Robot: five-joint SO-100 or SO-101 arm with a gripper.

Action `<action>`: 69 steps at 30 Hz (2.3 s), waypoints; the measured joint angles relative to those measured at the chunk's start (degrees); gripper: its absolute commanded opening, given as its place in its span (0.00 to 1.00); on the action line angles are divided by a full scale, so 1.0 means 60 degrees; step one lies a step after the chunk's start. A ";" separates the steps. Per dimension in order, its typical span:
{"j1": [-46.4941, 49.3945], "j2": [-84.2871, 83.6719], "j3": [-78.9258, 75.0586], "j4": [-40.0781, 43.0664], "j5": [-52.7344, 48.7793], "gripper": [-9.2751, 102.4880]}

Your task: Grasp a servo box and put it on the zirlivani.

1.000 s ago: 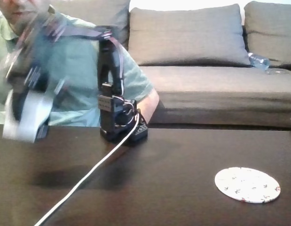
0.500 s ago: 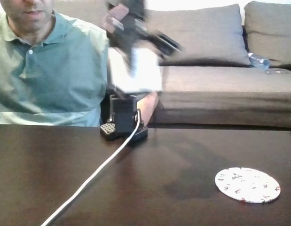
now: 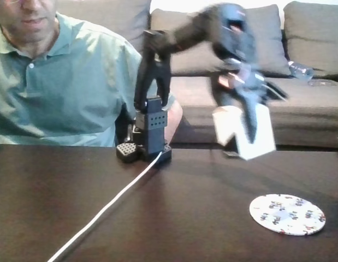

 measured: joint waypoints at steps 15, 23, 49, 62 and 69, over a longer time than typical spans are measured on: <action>-0.0688 -0.5288 -0.5039 0.0337 0.0073 0.22; -0.1040 -0.5479 -0.5083 0.0337 0.0176 0.22; -0.1040 -0.6123 -0.5200 0.0293 0.0264 0.23; -0.1040 -0.6167 -0.5186 0.0322 0.0264 0.41; -0.1362 -0.6152 -0.5669 0.0381 0.0264 0.41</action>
